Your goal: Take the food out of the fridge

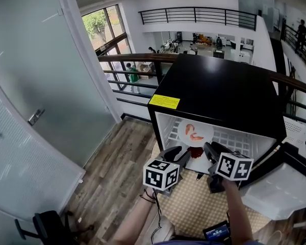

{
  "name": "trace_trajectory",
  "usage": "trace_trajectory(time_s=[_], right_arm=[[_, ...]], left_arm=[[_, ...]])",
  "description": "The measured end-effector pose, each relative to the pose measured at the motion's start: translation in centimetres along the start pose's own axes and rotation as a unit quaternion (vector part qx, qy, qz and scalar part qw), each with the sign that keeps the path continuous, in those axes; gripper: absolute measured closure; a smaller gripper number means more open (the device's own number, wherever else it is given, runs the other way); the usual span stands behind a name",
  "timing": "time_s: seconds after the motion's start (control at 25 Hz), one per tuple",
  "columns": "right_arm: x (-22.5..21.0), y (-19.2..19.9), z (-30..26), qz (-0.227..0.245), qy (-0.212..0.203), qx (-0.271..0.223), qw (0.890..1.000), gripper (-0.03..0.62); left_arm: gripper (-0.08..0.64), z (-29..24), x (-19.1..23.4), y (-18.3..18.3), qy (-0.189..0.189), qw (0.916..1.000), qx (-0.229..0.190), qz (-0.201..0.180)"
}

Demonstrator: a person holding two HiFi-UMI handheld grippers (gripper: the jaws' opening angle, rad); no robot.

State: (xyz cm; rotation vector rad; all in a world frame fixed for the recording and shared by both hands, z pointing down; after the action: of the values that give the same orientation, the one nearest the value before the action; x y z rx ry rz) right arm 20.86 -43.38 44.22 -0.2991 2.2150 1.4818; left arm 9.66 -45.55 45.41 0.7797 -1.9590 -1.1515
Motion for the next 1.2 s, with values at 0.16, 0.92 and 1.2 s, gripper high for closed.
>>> trace_trajectory(time_s=[0.16,0.92,1.2], right_arm=[[-0.3,-0.4,-0.9,0.004,0.005,0.000,1.000,0.459],[0.7,-1.1,-2.7,0.084,0.034,0.009,0.996,0.457],[-0.6,0.0,-0.8,0.020,0.027,-0.003,0.999,0.457]], left_arm=[[0.396,-1.0,1.3,-0.4,0.002,0.9985,0.002,0.055],[0.396,-2.8,1.4,-0.8,0.014,0.9893,0.020,0.144],[0.397,-2.9,1.6,-1.2,0.025,0.9770,0.016,0.211]])
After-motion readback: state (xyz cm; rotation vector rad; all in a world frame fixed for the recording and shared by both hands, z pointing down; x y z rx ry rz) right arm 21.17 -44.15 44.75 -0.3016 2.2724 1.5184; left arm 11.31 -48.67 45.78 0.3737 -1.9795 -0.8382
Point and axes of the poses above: the fingertips, and each gripper's own axes: z backward along the fingers, x to its left, y out of its underside, the point moved 2 cm from there along z, backward along the fingers, and after that the axes turned 2 degrees about z, right-handed, at the moved point
